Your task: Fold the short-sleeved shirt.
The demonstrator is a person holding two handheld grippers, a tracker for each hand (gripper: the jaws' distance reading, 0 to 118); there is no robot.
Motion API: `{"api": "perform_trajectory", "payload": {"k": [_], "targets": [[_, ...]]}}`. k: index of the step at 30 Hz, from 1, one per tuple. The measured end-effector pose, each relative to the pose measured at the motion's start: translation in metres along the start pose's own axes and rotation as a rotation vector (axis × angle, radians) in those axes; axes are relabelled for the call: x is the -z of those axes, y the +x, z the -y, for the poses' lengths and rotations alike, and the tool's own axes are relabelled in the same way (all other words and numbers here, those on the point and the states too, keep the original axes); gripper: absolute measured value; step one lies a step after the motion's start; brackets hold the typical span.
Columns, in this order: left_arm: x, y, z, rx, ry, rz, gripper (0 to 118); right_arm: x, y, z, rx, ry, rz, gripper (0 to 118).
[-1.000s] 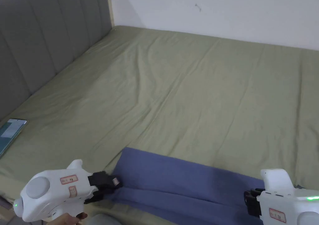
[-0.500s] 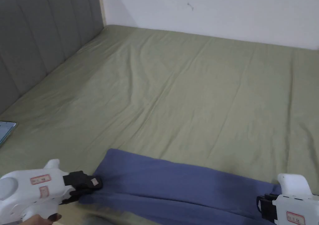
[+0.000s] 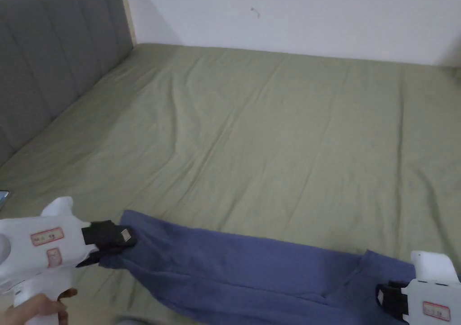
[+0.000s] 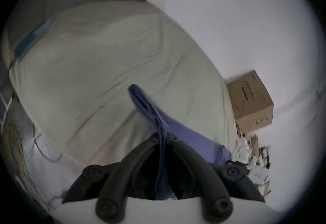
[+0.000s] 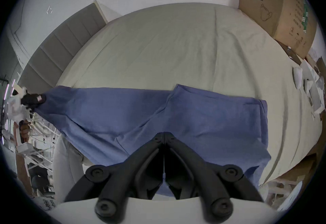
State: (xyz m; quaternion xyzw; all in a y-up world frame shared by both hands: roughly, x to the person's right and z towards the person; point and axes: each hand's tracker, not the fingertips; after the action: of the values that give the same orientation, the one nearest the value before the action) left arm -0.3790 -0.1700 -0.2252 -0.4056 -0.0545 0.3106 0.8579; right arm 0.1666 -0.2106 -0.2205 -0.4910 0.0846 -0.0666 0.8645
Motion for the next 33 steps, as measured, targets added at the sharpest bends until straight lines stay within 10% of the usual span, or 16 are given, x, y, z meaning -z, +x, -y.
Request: {"api": "perform_trajectory", "payload": {"k": [8,16,22,26,30,32,33], "targets": [[0.033,0.181,0.057,0.528,-0.071,0.080,6,-0.016,0.029,0.011,0.110,0.041,0.007,0],[0.154,0.245,0.173,0.665,-0.243,0.161,9,-0.030,0.060,0.033,0.209,0.046,0.020,0],[0.170,0.249,0.196,0.691,-0.343,0.172,91,-0.039,0.081,0.044,0.275,0.044,0.037,0],[0.143,0.241,0.166,0.594,-0.268,0.182,98,-0.041,0.083,0.045,0.275,0.048,0.048,0],[0.110,0.217,0.117,0.416,-0.171,0.258,92,-0.040,0.078,0.042,0.261,0.050,0.045,0],[0.107,0.200,0.100,0.343,-0.156,0.218,51,-0.038,0.076,0.041,0.259,0.051,0.038,0],[0.112,0.192,0.099,0.329,-0.140,0.194,9,-0.036,0.075,0.040,0.258,0.052,0.032,0]]}}
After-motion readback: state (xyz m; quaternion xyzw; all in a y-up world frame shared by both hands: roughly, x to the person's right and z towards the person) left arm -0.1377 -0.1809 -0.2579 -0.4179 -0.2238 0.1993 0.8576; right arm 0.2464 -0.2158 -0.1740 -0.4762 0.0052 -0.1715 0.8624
